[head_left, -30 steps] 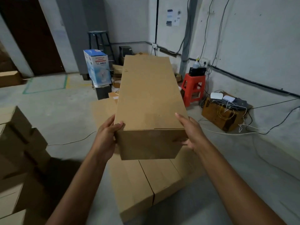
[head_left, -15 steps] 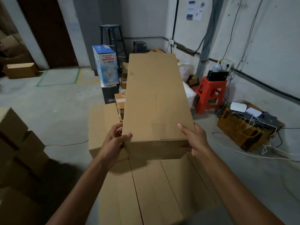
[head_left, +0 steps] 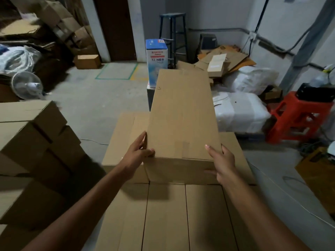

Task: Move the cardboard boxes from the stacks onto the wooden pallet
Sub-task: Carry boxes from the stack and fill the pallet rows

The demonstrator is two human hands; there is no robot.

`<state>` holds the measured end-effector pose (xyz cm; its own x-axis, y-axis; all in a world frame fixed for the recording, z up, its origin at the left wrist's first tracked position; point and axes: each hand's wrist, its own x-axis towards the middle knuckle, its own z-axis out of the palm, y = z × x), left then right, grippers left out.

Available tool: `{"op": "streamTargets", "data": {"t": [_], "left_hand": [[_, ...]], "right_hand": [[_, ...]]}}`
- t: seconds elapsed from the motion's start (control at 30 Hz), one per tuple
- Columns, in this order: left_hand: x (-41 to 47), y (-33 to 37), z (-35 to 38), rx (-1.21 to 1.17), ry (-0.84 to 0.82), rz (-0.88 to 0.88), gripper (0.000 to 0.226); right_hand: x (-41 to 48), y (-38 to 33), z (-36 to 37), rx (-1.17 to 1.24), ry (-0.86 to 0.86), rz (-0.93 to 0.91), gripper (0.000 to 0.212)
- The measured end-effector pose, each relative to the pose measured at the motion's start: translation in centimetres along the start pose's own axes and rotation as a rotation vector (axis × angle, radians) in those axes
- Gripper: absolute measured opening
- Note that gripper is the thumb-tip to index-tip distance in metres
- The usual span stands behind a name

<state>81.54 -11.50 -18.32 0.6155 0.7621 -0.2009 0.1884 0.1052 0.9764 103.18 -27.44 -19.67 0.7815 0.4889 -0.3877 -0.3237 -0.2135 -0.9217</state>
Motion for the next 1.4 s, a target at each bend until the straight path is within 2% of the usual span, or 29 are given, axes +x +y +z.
{"op": "streamTargets", "data": {"t": [0.07,0.13,0.27,0.4,0.6,0.7,0.87,1.07,1.27,1.4], "left_hand": [[1.7,-0.8,0.8,0.035,-0.022,0.023,0.064],[3.8,-2.1,1.1,0.108,-0.053,0.039,0.069],[8.4,-6.2,0.5,0.266,-0.104,0.031,0.108],[12.9,-11.0,-0.3,0.505,-0.062,0.011,0.123],[18.6,-18.0,-1.4,0.726,-0.015,0.075,0.116],[19.3,-21.9,-2.5,0.752,-0.008,0.072,0.116],[20.1,-26.6,-2.8,0.789,0.021,0.124,0.112],[21.2,-29.5,-3.6,0.877,0.035,0.229,0.107],[22.6,-31.6,-3.7,1.005,0.047,0.271,0.104],[23.0,-34.0,-4.2,1.138,0.039,0.296,0.102]], "right_hand": [[2.6,0.6,0.9,-0.001,-0.008,0.022,0.060],[5.4,1.7,1.9,-0.006,-0.011,0.050,0.063],[10.5,4.5,4.1,-0.003,-0.012,0.088,0.067],[15.7,8.8,6.2,0.011,-0.005,0.136,0.068],[21.8,15.6,8.9,0.016,-0.009,0.119,0.053],[23.0,18.7,9.7,0.005,-0.018,0.127,0.050],[25.0,22.0,9.8,-0.015,-0.058,0.148,0.026],[26.2,25.6,9.8,0.000,-0.059,0.189,0.055],[27.5,27.8,10.1,0.013,-0.042,0.171,0.066],[28.3,29.0,10.5,-0.019,-0.049,0.147,0.061]]}}
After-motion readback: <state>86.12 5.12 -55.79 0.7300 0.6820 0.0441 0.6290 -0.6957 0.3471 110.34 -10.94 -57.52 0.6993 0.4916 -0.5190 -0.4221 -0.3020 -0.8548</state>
